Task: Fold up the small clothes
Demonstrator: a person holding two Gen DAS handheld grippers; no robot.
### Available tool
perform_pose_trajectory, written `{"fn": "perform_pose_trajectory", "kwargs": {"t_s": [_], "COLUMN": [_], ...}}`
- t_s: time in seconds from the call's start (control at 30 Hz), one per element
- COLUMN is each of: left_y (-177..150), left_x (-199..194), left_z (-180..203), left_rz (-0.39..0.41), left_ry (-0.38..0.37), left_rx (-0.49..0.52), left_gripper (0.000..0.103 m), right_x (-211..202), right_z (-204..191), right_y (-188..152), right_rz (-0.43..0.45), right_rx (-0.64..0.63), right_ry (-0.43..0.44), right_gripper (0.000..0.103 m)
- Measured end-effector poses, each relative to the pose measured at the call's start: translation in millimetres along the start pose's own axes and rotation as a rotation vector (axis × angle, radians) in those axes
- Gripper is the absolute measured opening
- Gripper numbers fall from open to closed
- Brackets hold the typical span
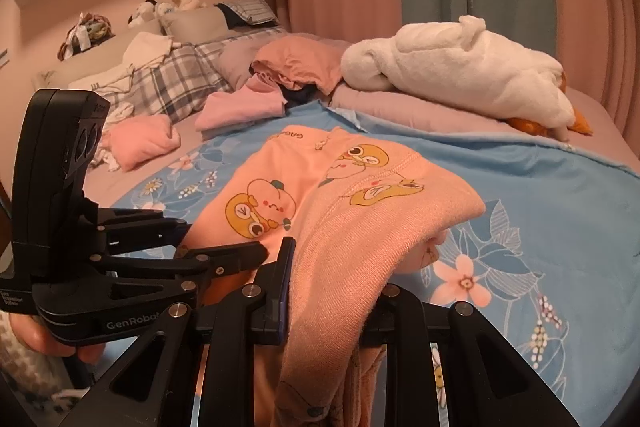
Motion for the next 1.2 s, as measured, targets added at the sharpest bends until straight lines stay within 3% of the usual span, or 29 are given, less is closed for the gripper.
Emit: {"fn": "perform_pose_trajectory", "kwargs": {"t_s": [1.2], "left_y": [-1], "left_x": [60], "left_z": [-34], "left_rz": [-0.101], "left_ry": [0.025], "left_rx": [-0.042], "left_gripper": [0.028], "right_x": [63], "right_z": [11], "right_y": [-8], "right_rz": [-0.083], "right_rx": [0.019], "right_ry": [0.024], "right_gripper": [0.026]}}
Point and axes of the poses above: each gripper's, at about its wrist camera, not at the fingertips, and x roughly the way its jaws point, z to its right, y to its top, the point moved 7 cm from there along x, roughly the way its jaws point
